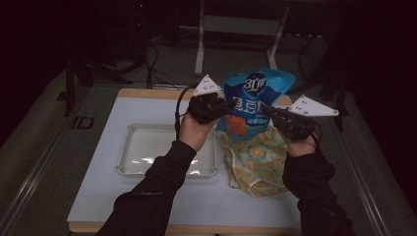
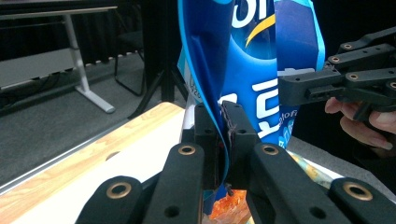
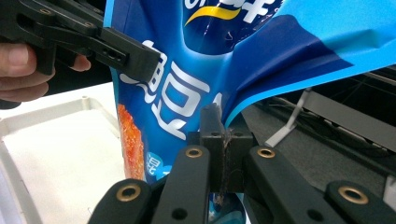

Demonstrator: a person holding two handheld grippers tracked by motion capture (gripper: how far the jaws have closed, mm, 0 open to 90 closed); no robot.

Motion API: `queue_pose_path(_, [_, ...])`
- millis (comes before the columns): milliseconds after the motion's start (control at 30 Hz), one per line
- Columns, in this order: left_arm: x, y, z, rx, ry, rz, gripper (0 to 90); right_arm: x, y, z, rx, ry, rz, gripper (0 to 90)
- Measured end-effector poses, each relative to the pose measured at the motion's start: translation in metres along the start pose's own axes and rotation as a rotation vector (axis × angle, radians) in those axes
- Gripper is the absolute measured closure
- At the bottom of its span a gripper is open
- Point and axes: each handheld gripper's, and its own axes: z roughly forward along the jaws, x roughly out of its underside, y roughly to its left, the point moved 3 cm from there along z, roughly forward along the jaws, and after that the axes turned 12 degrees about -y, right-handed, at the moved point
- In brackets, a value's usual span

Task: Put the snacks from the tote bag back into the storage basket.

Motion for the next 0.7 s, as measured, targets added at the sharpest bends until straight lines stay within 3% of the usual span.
queue_pose_path(700, [0.004,0.02,-0.051,-0.06,-0.015,-0.026,87.1,-0.01,0.035,0.034,-0.079,-0.009,-0.016,89.6])
